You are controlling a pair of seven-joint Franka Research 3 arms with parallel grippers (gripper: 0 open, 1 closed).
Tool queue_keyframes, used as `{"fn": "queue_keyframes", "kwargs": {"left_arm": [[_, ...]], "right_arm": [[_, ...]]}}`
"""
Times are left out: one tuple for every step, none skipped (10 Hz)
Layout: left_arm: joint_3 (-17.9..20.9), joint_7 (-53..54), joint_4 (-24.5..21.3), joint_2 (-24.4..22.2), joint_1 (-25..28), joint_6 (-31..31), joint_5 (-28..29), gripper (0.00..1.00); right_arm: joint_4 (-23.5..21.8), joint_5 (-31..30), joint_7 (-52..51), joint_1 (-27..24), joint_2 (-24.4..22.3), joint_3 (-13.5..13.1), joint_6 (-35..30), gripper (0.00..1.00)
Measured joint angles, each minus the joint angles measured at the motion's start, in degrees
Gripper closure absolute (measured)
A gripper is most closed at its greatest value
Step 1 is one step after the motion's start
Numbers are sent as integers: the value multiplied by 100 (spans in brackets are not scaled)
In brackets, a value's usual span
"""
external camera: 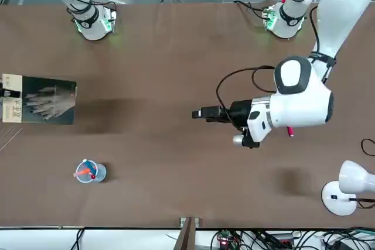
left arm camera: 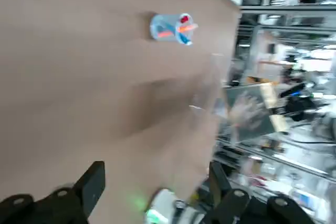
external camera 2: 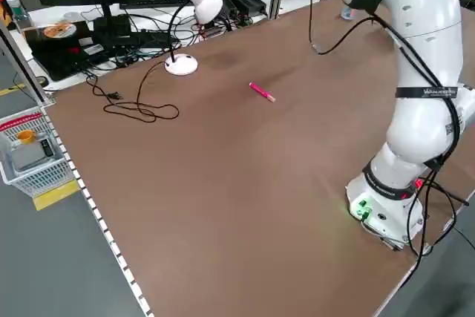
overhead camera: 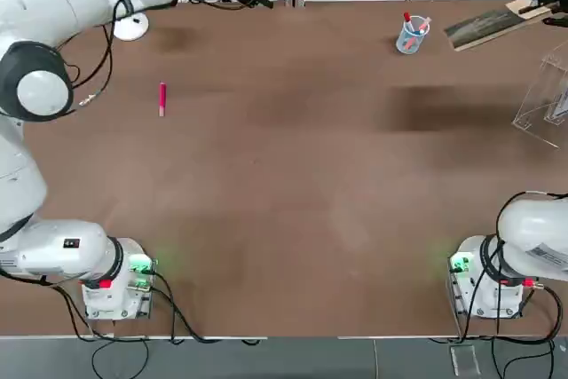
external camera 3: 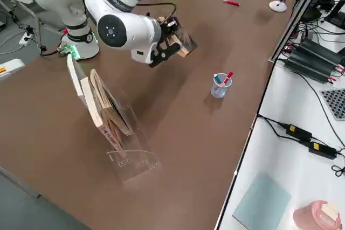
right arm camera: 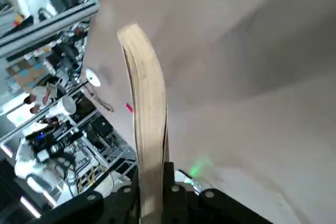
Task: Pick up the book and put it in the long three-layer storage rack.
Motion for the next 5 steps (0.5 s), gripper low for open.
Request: {"fn": "queue_keyframes", "kwargs": {"left_arm": [[4,-145,-5,-67,9,0,408,6],[10,-220,-7,-119,56,-8,814,1],[11,-260,-8,-155,120,-57,1148,1],[12,-266,-8,-182,191,-132,1429,1],[13,-266,-9,-201,238,-179,1665,1]], "right_arm": [[102,-80,125,-94,105,0,-44,85],[193,-167,262,-186,193,-1,-64,85],[279,-275,389,-266,273,-2,-81,85],[383,-411,513,-335,340,-3,-152,85],[507,-605,644,-367,384,-2,-243,85]]}}
